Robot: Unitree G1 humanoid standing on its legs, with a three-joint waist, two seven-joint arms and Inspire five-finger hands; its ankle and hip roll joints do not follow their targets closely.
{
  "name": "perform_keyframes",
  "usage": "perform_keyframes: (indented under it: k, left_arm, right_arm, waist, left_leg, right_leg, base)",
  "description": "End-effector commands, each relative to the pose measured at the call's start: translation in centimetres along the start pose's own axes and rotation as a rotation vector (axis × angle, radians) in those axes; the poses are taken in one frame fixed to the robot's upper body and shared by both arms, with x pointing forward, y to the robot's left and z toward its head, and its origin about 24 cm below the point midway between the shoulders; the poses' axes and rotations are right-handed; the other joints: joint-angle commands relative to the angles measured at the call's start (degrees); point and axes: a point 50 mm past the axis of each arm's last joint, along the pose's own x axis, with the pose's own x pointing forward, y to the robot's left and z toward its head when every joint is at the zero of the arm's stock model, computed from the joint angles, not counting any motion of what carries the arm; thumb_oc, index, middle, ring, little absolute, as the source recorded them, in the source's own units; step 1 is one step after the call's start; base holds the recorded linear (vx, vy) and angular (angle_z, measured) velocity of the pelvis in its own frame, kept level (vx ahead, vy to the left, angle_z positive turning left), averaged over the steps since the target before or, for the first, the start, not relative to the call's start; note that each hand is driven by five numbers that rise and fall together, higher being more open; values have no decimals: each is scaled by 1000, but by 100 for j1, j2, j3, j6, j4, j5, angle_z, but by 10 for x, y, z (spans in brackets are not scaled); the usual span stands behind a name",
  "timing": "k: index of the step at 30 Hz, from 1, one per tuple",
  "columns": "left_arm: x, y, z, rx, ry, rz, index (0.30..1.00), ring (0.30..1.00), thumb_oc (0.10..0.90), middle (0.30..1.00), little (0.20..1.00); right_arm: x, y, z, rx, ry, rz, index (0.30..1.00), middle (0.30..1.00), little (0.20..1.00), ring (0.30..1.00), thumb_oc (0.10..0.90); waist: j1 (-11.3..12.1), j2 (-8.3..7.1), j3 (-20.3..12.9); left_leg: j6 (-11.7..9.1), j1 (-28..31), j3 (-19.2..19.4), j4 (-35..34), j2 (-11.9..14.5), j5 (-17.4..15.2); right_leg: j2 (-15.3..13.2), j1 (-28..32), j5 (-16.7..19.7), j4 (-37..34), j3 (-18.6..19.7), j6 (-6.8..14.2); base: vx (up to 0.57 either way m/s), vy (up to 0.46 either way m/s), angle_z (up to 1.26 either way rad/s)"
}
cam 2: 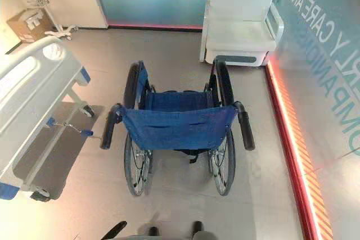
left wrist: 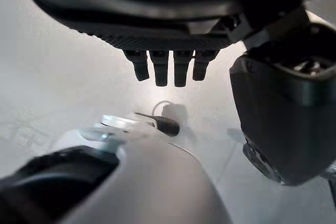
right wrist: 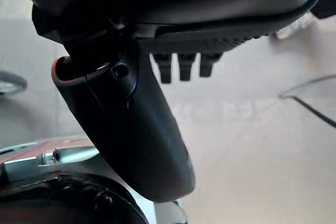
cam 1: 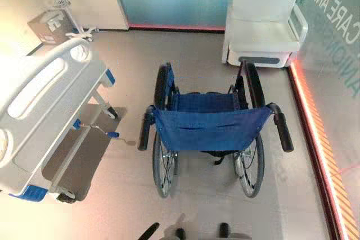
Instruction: Push the wheelchair next to the bed
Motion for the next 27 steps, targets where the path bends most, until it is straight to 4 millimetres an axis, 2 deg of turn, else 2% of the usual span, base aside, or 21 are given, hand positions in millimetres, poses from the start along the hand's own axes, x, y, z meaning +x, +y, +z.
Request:
perform_keyframes:
  k: [1,15,18,23,27]
  left_arm:
    - [0,-10,3,38,44,-25,900,900,800,900,900]
    - [1,-7,-5,29,75,2,900,900,800,900,900]
    - [1,-3,-3,19,51,45,900,900,800,900,900]
    - [0,5,5,-36,15,117,900,900,800,900,900]
    - [-1,14,25,-122,-53,167,900,900,800,900,900]
  right_arm:
    - [-2,17,27,60,-70,58,900,900,900,900,800]
    - [-1,13,19,50,-33,23,900,900,900,900,800]
    - [-1,8,20,50,-49,-38,900,900,900,900,800]
    - [-4,-9,30,127,-110,-173,900,900,900,900,800]
    - [-10,-20,52,252,-203,-225,900,900,900,900,800]
  waist:
    - [17,-137,13]
    - [32,-98,-49]
    - [29,-90,-43]
    - [-4,-81,26]
    - [-36,-76,127]
  left_leg:
    - [-157,-352,-136,-89,-16,166]
    - [-151,-233,-164,-166,-21,126]
    - [-155,-211,-159,-158,-21,120]
    - [-161,-235,-141,-141,-7,137]
    - [-151,-321,-137,-155,12,169]
  right_leg:
    - [-292,-135,218,-4,-24,119]
    - [-306,-14,186,-61,-38,129]
    - [-309,9,185,-65,-21,135]
    - [-297,-26,193,-39,46,144]
    - [-268,-150,228,-25,134,148]
  base:
    - [-928,170,-15]
    - [19,5,0]
    - [51,9,-2]
    - [31,9,-1]
    - [-4,-2,-1]
